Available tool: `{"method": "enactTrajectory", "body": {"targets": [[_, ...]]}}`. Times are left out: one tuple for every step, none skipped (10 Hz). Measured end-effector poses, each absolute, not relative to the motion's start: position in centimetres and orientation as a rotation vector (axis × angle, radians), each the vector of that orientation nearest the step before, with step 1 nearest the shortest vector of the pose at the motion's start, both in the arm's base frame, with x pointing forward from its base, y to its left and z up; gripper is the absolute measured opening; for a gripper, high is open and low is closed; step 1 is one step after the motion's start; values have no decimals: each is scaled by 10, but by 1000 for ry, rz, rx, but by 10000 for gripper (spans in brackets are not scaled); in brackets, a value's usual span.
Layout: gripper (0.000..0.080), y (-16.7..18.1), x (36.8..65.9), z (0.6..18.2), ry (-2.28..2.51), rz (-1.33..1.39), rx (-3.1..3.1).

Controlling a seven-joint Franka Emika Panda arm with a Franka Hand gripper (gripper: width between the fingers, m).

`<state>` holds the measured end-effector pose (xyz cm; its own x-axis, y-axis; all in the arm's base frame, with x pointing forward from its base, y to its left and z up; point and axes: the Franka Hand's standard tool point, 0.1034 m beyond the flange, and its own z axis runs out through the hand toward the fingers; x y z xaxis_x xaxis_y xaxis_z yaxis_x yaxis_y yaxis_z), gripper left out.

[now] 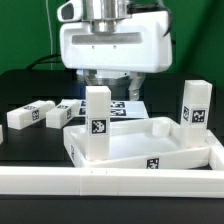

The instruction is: Assemble desk

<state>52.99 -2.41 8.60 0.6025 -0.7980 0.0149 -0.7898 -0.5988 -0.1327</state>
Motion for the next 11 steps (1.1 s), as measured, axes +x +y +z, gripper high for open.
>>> {"method": "enactTrajectory", "body": {"targets": [[649,-24,528,81,1417,-95,-2677],[649,-22,526,76,1548,-76,-2598],[649,-24,523,70,1667,-61,-2511],[649,-23,523,70,1673,-59,-2506],[649,-23,523,70,1668,-59,-2510],[649,-23,523,70,1668,-59,-2510],[649,-24,522,69,1669,-61,-2511],[649,-27,517,61,1676,-73,-2521],[649,-28,509,51,1684,-64,-2535],[649,-26,504,42,1686,-54,-2547],[649,-23,500,32,1683,-50,-2567]]}}
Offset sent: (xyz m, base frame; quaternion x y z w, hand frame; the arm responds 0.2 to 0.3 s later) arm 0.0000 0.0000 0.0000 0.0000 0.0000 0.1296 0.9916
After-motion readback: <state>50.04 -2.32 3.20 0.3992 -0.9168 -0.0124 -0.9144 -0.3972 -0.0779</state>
